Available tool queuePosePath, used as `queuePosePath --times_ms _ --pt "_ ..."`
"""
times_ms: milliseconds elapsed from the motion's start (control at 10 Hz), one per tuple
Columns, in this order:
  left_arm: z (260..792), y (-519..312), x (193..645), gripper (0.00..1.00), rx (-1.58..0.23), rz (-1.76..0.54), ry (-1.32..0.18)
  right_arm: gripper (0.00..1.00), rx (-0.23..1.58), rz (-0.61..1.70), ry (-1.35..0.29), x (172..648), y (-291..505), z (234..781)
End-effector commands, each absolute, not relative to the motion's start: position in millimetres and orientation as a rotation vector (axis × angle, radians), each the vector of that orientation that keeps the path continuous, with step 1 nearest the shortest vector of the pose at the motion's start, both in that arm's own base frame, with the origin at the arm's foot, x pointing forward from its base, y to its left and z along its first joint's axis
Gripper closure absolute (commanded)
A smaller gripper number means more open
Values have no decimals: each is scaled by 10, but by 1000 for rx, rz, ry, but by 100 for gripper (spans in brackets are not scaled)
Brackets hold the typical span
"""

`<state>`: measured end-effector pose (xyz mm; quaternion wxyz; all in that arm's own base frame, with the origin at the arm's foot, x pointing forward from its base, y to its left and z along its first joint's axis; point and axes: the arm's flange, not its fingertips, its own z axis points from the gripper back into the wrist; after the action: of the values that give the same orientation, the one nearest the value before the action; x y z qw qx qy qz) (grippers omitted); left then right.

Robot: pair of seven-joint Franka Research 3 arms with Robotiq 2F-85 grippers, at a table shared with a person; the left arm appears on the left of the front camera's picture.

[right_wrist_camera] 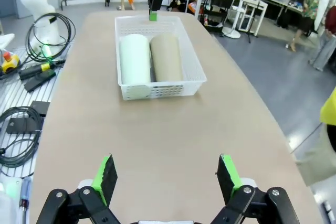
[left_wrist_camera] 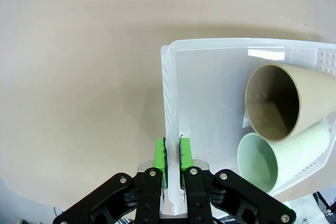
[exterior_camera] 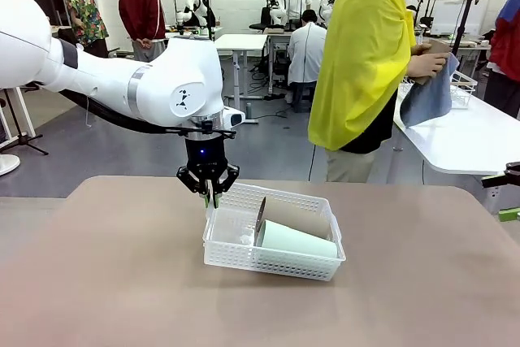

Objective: Clean and organize the cups into the basket.
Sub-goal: Pick up the Reusable plastic cup from the right side of the table and stack it inside the Organizing basket in the center of the table.

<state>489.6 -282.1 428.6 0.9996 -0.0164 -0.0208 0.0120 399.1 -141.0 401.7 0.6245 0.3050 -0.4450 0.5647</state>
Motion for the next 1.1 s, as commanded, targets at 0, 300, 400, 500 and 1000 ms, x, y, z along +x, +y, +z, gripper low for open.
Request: queuePosePath --times_ms 0,300,400,500,1000 --pt "4283 -2820 4884 100 -30 21 -41 0 662 1287 -1036 3956 -1400 4052" --pt "4283 -2820 4884 100 -30 21 -41 0 662 1287 -1036 3956 -1400 4052" --pt "4283 -2820 4884 100 -30 21 -41 0 662 1287 -1036 3956 -1400 4052" --pt "4283 -2820 4884 100 -30 21 -41 0 662 1287 -1036 3956 -1400 4052" --pt "4283 -2820 4884 100 -30 21 -41 0 662 1287 -1036 3956 -1400 4052"
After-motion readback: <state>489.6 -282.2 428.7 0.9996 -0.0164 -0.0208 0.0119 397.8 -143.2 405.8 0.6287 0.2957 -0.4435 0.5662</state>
